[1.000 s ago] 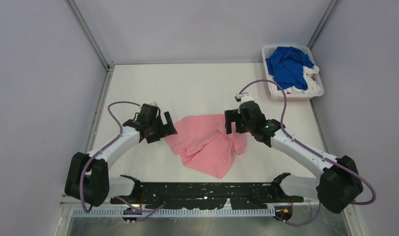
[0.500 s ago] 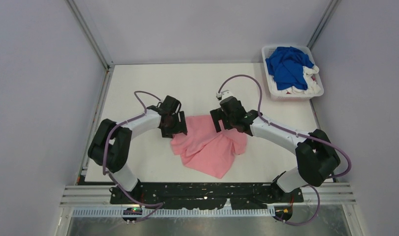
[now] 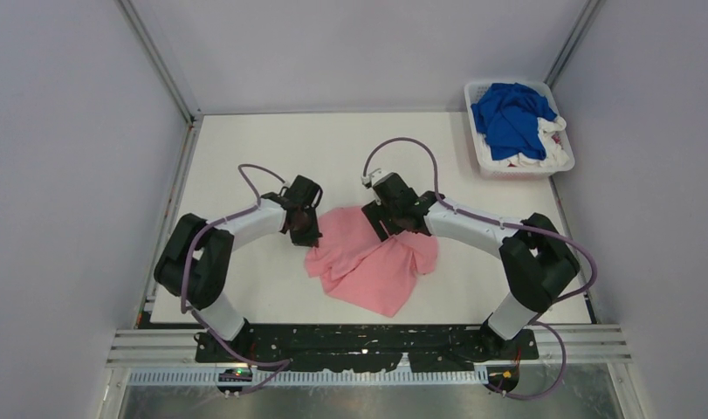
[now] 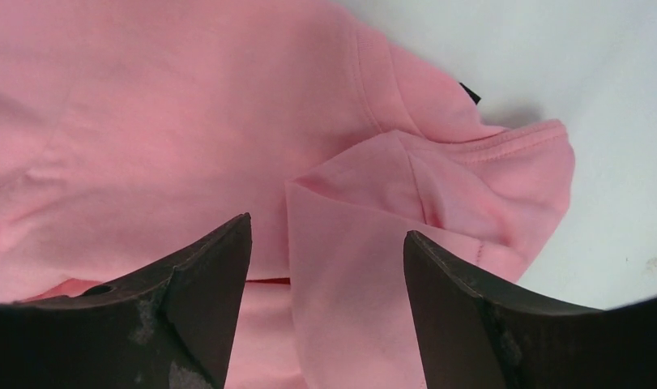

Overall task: Fold and stack the t-shirts
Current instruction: Flatten out the tshirt

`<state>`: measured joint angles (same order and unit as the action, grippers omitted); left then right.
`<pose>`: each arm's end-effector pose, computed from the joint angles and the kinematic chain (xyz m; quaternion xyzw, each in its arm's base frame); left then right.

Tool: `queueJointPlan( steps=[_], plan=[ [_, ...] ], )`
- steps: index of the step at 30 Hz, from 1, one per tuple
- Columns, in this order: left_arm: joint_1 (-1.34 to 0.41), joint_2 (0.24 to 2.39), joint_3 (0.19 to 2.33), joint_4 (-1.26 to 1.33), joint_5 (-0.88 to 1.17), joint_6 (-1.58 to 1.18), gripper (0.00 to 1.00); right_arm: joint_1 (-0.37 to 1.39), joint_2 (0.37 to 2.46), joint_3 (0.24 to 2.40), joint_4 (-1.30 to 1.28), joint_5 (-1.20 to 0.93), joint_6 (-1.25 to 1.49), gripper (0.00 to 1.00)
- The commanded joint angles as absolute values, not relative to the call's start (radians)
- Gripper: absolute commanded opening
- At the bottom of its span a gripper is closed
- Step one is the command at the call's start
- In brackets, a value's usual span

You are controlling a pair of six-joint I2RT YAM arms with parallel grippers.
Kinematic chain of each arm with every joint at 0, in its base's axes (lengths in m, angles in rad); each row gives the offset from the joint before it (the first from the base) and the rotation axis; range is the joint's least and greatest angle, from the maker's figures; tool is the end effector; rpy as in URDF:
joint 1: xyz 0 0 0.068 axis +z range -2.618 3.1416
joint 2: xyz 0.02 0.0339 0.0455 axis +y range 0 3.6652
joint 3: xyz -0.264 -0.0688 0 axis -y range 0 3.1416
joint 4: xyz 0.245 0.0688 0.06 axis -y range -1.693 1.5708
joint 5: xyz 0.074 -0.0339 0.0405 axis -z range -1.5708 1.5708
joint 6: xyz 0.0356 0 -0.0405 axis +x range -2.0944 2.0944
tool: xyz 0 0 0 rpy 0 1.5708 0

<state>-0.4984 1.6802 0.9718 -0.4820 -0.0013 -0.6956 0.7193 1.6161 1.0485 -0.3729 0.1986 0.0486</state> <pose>0.2764 -0.1503 0.1603 -0.0968 0.9772 -0.1058 0.1567 0.2566 0.2154 0.2081 -0.2823 0.9035 0.0281 0.3213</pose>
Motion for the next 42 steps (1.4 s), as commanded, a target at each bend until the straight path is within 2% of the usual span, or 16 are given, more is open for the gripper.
queueJointPlan(
  steps=[1,8,12,18,19,20,21,28,33,37,42],
  plan=[
    [-0.503,1.587,0.913,-0.463,-0.077,-0.681,0.00,0.746,1.659,1.112,-0.417,0.237,-0.021,0.75],
    [-0.503,1.562,0.898,-0.467,-0.103,-0.678,0.00,0.747,1.739,1.159,-0.478,0.418,-0.003,0.70],
    [-0.503,1.558,0.895,-0.467,-0.112,-0.678,0.00,0.749,1.748,1.157,-0.478,0.529,0.056,0.60],
    [-0.502,1.551,0.896,-0.480,-0.136,-0.679,0.00,0.741,1.701,1.138,-0.451,0.652,0.154,0.28],
    [-0.503,1.548,0.894,-0.481,-0.143,-0.680,0.00,0.734,1.693,1.132,-0.444,0.652,0.162,0.20],
    [-0.502,1.546,0.894,-0.485,-0.152,-0.682,0.00,0.730,1.672,1.116,-0.426,0.652,0.182,0.16],
    [-0.502,1.545,0.898,-0.491,-0.163,-0.684,0.00,0.721,1.660,1.108,-0.418,0.652,0.193,0.08],
    [-0.499,1.474,0.967,-0.560,-0.319,-0.678,0.00,0.626,1.472,0.984,-0.312,0.637,0.285,0.05],
    [-0.492,1.367,1.093,-0.655,-0.495,-0.662,0.00,0.496,1.255,0.880,-0.202,0.498,0.271,0.05],
    [-0.492,1.238,1.166,-0.685,-0.615,-0.618,0.00,0.439,1.033,0.856,-0.160,0.452,0.201,0.05],
    [-0.492,1.017,1.220,-0.653,-0.682,-0.531,0.00,0.419,0.863,0.900,-0.165,0.420,0.124,0.05]
  ],
)
